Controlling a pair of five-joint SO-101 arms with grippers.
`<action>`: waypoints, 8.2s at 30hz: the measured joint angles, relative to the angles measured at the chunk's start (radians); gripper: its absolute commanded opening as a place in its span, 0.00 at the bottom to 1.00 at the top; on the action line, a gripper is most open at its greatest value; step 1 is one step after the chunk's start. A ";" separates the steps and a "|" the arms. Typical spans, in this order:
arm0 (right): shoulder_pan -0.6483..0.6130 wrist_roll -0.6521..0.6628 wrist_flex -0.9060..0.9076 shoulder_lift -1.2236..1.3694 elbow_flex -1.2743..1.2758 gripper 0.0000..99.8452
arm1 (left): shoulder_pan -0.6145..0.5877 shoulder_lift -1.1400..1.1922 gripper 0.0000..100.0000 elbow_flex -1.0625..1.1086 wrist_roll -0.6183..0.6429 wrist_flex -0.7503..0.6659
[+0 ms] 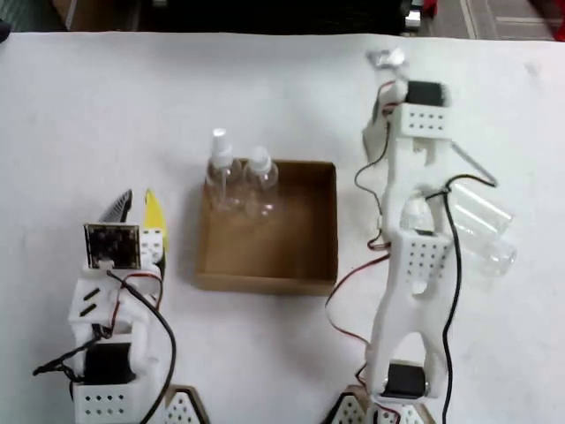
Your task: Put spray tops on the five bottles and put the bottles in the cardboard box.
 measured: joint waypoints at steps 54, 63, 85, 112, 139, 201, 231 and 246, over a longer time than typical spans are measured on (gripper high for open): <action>-0.937 -0.272 0.000 -0.979 -0.031 0.02 | 0.609 -0.014 0.29 -0.736 0.117 0.446; -0.939 -0.272 0.002 -0.987 0.015 0.02 | 0.494 -0.015 0.29 -0.672 0.117 0.390; -0.829 -0.206 -0.095 -1.162 0.256 0.02 | 0.385 -0.012 0.29 -0.574 0.120 0.365; -0.305 -0.290 -0.146 -0.893 0.557 0.02 | -0.196 -0.012 0.33 -0.465 0.209 0.488; -0.377 -0.290 -1.057 -1.404 1.709 0.02 | -0.195 -0.002 0.33 -0.221 0.272 0.253; -0.368 -0.176 -1.585 -1.293 2.053 0.02 | -0.195 -0.002 0.33 -0.203 0.272 0.247; -0.388 -0.176 -1.571 -1.379 2.053 0.20 | -0.195 -0.002 0.33 -0.203 0.272 0.247; -0.157 -0.206 -1.157 -1.784 1.883 0.20 | -0.195 -0.002 0.33 -0.203 0.272 0.247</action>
